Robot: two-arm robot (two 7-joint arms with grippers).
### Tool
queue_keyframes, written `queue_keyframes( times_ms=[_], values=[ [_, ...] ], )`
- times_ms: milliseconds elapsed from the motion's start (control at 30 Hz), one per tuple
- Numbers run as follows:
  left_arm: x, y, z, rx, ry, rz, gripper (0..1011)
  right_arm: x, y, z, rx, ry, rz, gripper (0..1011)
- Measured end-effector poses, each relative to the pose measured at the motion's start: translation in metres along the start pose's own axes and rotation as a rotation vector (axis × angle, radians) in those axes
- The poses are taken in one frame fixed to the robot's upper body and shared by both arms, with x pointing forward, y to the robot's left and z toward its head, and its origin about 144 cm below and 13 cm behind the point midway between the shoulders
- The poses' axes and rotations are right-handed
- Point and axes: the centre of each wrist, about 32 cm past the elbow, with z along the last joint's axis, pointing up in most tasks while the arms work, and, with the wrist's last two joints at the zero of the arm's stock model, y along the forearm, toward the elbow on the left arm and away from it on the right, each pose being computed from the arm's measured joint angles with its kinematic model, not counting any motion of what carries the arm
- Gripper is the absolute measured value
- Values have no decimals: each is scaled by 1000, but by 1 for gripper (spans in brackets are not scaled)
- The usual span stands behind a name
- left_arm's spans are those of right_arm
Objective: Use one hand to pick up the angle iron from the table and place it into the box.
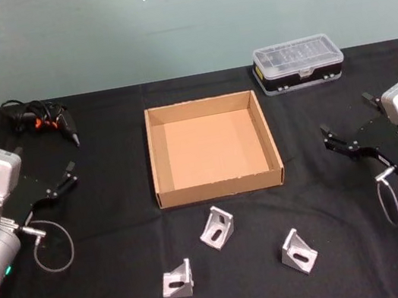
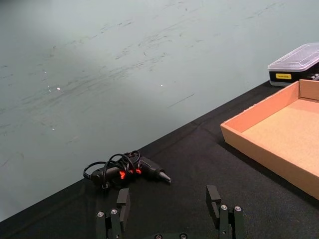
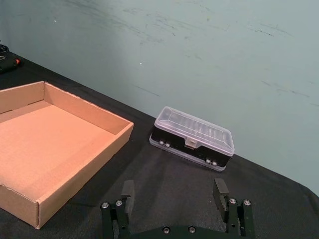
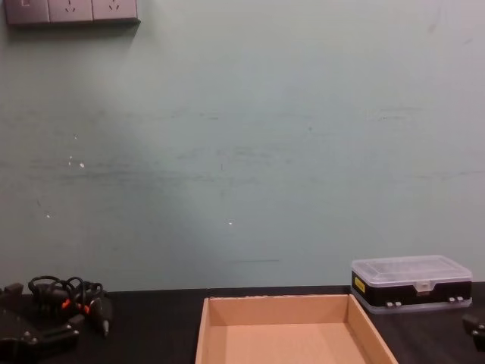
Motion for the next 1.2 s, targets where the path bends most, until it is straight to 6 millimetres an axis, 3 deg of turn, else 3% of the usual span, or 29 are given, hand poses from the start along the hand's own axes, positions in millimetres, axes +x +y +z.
queue_keyframes(
  times_ms=[867, 1200],
  values=[
    [0, 0, 0, 0, 0, 0, 1000, 0, 0, 1, -2, 5, -2, 1003],
    [0, 0, 0, 0, 0, 0, 1000, 10, -12, 14, 26, -16, 24, 1003]
  ],
)
